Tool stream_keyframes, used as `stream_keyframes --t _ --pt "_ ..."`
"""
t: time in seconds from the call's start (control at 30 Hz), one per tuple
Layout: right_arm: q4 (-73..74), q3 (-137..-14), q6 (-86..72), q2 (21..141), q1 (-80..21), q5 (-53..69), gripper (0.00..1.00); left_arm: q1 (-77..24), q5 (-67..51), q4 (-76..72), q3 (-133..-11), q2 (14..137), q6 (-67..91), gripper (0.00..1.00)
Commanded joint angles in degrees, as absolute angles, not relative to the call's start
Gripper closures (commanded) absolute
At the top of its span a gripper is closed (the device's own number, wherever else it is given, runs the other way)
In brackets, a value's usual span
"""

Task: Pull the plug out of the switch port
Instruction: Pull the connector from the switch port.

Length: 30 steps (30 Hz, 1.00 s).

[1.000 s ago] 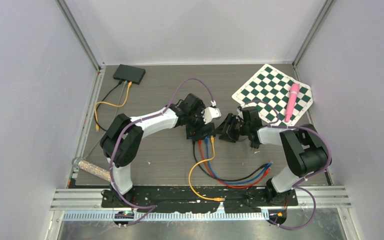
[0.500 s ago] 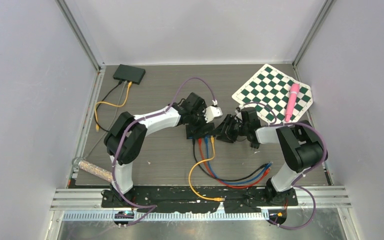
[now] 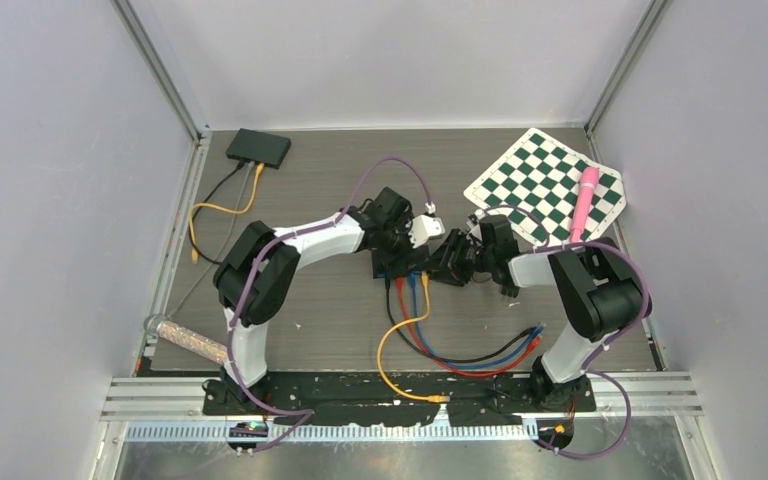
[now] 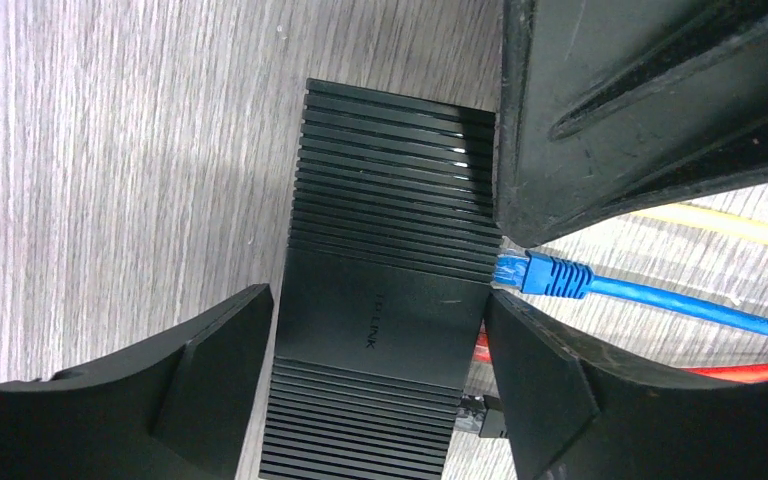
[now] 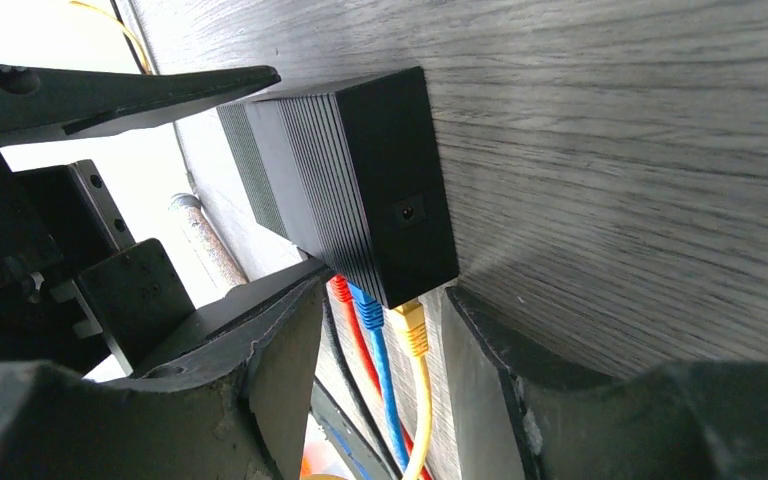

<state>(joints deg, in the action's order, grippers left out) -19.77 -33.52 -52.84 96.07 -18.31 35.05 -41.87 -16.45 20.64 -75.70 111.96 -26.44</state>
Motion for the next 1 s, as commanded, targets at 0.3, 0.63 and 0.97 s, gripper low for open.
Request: stream_keyframes --t 0.3,0.63,0.97 --pt "-22.5 -33.02 -54.29 100.75 -19.57 34.55 0.58 -41.6 -18.63 22.32 -78.66 113.64 -27.93 0.45" --pt "-31.53 -30.07 -59.06 103.76 -19.56 32.2 0.73 -41.62 -20.91 22.17 -78.83 114.37 -28.12 0.58" --pt "-32.2 -28.66 -55.65 100.92 -19.5 31.02 0.63 -41.49 -22.07 24.13 -80.26 115.4 -28.45 0.62"
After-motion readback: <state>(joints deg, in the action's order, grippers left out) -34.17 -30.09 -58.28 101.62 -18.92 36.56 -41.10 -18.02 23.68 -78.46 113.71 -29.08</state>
